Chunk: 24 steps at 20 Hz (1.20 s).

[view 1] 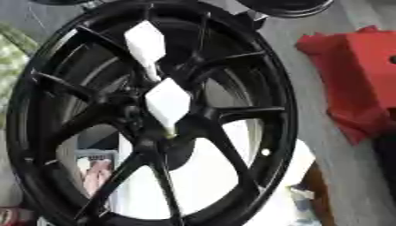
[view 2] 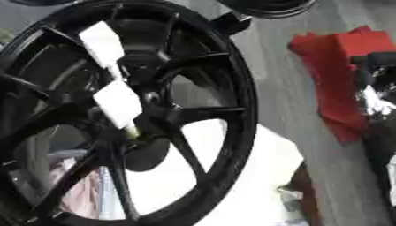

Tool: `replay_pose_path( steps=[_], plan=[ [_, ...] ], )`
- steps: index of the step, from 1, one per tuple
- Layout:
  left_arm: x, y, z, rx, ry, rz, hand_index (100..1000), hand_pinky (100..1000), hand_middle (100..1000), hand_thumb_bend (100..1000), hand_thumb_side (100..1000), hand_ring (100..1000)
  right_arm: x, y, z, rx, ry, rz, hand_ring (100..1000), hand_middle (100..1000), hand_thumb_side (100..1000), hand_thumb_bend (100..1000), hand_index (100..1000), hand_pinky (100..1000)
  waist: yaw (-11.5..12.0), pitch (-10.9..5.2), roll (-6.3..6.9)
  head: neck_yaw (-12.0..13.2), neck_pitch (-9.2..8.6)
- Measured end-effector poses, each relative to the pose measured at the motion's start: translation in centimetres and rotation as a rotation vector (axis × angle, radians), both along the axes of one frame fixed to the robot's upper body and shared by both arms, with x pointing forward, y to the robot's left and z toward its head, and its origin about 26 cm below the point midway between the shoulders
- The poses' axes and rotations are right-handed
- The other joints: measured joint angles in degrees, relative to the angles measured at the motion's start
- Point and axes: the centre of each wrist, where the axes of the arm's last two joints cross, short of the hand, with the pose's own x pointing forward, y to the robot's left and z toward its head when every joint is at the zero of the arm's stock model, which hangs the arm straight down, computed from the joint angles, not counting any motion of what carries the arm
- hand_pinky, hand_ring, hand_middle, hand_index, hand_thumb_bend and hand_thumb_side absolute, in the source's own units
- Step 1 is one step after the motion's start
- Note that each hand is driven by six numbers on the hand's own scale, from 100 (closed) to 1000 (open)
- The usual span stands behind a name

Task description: Pull the pin out of the wheel hub.

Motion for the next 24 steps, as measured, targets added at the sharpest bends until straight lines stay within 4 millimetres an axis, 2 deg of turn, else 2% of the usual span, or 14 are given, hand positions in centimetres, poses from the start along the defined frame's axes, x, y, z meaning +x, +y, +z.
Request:
replay_pose_path(
  steps=[5, 8, 17, 24],
  plan=[
    [0.0, 0.2, 0.3, 0.027, -0.007, 0.001, 694, 803, 536, 100, 663, 601, -0.1, 0.0, -0.1, 0.0, 0.003, -0.001, 757, 537, 140, 264, 655, 964, -0.01, -0.09, 0.04, -0.1, -0.52],
    [0.0, 0.6, 1.3, 0.105, -0.033, -0.001, 698, 799, 539, 100, 629, 602, -0.1, 0.0, -0.1, 0.0, 0.005, -0.001, 757, 537, 140, 263, 655, 965, -0.19, -0.5, 0.26, -0.35, -0.8],
    [-0.1, 1.6, 6.9, 0.574, -0.151, -0.041, 713, 784, 554, 100, 569, 614, -0.6, -0.3, -0.8, -0.002, 0.031, -0.011, 758, 538, 137, 263, 656, 964, -1.16, -2.5, 1.23, -0.9, -1.01],
    [-0.6, 1.8, 10.2, 0.897, -0.147, -0.084, 724, 776, 570, 100, 539, 627, -1.0, -0.7, -1.3, -0.014, 0.052, -0.024, 758, 538, 136, 262, 656, 964, -1.34, -3.55, 1.54, -1.34, -0.95]
  ],
)
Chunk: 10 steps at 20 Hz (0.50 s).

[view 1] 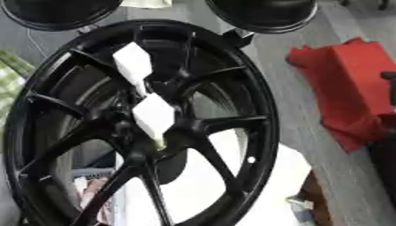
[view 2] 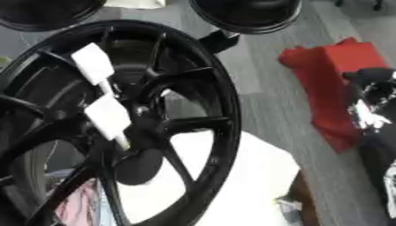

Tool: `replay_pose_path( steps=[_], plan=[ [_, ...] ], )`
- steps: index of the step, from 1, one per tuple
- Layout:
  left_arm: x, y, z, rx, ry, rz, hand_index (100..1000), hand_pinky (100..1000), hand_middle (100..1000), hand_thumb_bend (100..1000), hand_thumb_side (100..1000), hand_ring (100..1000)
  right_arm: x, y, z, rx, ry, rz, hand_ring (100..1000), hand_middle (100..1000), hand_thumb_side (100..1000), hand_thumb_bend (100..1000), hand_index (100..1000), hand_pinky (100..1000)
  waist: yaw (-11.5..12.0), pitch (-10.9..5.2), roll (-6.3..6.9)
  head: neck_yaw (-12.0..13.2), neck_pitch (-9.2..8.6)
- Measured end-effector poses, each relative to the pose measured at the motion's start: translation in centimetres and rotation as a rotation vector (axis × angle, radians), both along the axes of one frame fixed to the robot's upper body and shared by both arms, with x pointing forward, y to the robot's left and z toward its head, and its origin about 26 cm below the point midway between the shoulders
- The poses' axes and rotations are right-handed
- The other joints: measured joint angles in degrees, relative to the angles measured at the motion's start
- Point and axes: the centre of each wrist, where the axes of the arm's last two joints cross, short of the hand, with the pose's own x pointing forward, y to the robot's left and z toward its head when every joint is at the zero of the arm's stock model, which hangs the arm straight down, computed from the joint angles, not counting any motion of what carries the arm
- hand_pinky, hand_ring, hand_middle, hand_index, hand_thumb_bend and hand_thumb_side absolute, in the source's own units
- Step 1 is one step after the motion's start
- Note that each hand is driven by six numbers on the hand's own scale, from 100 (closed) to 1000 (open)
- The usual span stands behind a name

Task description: Pull the pin out of the wheel hub.

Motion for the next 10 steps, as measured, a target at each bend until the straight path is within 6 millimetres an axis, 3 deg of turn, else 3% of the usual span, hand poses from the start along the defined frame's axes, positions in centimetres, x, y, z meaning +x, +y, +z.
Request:
replay_pose_path(
  steps=[10],
  plan=[
    [-0.4, -0.6, 2.4, 0.513, 0.142, -0.021, 756, 772, 633, 100, 546, 682, -0.6, -0.5, -0.6, -0.02, 0.023, -0.022, 759, 538, 135, 260, 657, 964, 0.3, -2.11, 1.39, -0.9, 0.51]
  ],
)
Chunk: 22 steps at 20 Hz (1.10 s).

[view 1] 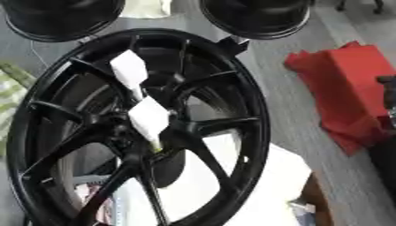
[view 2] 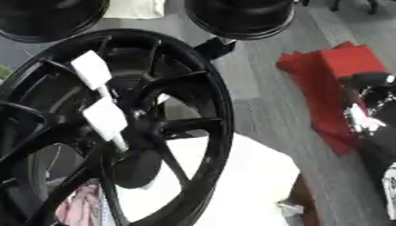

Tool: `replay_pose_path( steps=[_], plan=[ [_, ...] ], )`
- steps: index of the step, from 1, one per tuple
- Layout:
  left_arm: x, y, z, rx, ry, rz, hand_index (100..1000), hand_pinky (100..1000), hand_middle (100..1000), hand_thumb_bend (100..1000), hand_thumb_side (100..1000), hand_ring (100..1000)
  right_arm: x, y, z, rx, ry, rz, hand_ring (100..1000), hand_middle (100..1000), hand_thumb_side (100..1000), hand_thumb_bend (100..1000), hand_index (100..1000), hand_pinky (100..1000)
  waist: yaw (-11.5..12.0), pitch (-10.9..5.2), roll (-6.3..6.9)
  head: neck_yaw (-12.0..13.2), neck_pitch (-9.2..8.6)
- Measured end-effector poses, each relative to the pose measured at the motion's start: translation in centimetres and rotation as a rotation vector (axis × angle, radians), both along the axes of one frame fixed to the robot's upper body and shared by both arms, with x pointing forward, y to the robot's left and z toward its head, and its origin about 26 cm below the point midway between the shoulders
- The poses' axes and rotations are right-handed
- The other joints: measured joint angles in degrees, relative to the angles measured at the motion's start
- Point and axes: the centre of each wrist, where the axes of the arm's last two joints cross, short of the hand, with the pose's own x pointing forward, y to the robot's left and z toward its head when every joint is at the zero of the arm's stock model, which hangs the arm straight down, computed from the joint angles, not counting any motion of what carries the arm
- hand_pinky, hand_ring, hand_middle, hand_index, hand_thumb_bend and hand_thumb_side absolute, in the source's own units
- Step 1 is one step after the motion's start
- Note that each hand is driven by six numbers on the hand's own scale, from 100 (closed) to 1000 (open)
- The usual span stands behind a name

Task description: Pull the pin out of the wheel hub.

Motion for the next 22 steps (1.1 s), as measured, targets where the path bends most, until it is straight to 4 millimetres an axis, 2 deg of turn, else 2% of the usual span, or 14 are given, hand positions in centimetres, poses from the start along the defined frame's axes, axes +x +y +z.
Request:
replay_pose_path(
  steps=[5, 9, 17, 22],
  plan=[
    [-0.1, -0.7, 0.8, 0.273, 0.12, -0.024, 794, 791, 696, 100, 654, 730, -0.2, -0.2, -0.1, -0.011, 0.007, -0.008, 759, 539, 135, 258, 657, 964, -0.05, -0.3, 0.27, 0.55, 0.53],
    [-0.1, -1.4, 2.3, 0.435, 0.204, -0.026, 798, 794, 702, 100, 654, 735, -0.2, -0.2, -0.1, -0.013, 0.008, -0.008, 760, 539, 136, 257, 657, 964, -0.22, -0.32, 0.26, 1.01, 0.7],
    [-0.3, -3.9, 5.1, 0.513, 0.219, -0.078, 799, 794, 703, 100, 641, 735, -0.2, -0.1, -0.3, -0.017, 0.011, -0.001, 760, 539, 136, 256, 657, 964, -1.38, -0.34, -0.11, 1.78, 0.71],
    [1.0, -6.0, 6.5, 0.507, 0.186, -0.125, 797, 793, 699, 100, 625, 731, -0.2, 0.0, -0.3, -0.021, 0.013, 0.009, 761, 539, 136, 254, 658, 964, -2.6, -0.34, -0.3, 2.71, 0.72]
  ],
)
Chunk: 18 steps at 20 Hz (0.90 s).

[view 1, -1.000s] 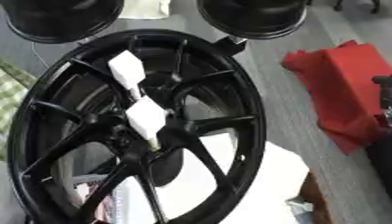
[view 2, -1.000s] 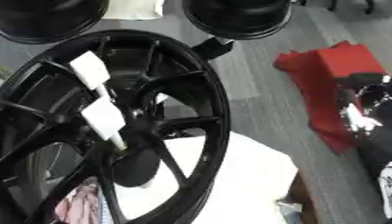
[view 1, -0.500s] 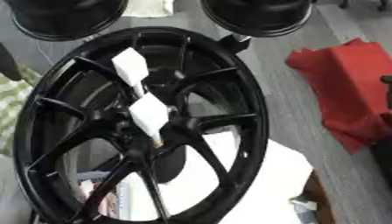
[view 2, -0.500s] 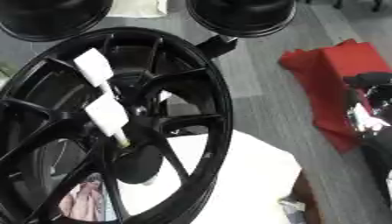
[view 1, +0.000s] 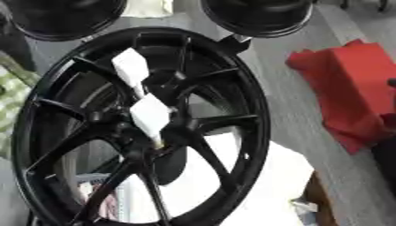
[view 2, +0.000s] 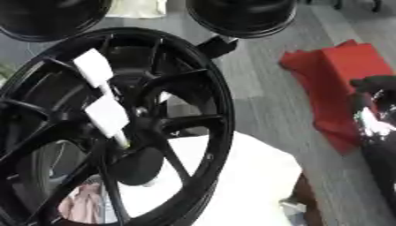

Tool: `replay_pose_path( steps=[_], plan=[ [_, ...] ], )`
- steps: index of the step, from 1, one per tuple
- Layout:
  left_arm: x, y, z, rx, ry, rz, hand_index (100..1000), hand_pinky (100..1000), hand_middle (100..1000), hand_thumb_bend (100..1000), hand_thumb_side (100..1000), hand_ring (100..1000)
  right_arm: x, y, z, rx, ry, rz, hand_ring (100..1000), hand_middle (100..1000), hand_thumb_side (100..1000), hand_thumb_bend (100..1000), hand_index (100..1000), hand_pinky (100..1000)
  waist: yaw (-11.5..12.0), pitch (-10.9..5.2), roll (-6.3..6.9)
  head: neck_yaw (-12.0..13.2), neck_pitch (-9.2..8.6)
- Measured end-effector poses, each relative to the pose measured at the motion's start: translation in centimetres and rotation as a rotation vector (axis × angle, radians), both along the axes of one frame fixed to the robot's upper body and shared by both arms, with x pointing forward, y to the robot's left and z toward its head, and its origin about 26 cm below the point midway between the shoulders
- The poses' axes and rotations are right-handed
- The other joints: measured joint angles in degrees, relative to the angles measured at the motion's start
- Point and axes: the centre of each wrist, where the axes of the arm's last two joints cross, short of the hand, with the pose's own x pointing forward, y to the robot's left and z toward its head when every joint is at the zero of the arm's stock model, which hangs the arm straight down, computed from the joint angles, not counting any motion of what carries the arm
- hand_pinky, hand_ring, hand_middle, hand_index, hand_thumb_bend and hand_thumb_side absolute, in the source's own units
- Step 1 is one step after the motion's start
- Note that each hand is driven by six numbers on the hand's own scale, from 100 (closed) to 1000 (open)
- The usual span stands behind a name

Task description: Pull the pin out of the wheel hub.

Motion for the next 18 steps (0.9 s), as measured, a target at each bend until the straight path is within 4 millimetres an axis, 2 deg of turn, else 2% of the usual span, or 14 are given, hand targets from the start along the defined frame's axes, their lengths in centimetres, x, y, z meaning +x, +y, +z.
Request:
replay_pose_path(
  steps=[6, 14, 18],
  plan=[
    [2.9, -2.2, 1.0, -0.037, -0.017, -0.029, 810, 796, 715, 100, 630, 744, 0.1, 0.1, 0.0, -0.005, 0.002, 0.013, 761, 539, 136, 252, 658, 964, -1.0, 0.01, 0.0, 0.91, 0.0],
    [6.5, -4.6, -0.1, -0.049, 0.003, -0.034, 864, 832, 775, 100, 660, 796, 0.3, 0.4, 0.1, -0.011, 0.002, 0.031, 761, 540, 140, 247, 658, 965, -1.93, 0.34, 0.04, 1.48, -0.25],
    [7.5, -5.3, -0.6, -0.038, 0.027, -0.028, 906, 876, 821, 100, 609, 845, 0.3, 0.4, 0.1, -0.012, 0.006, 0.035, 762, 540, 141, 244, 658, 966, -2.06, 0.49, 0.07, 1.58, -0.33]
  ],
)
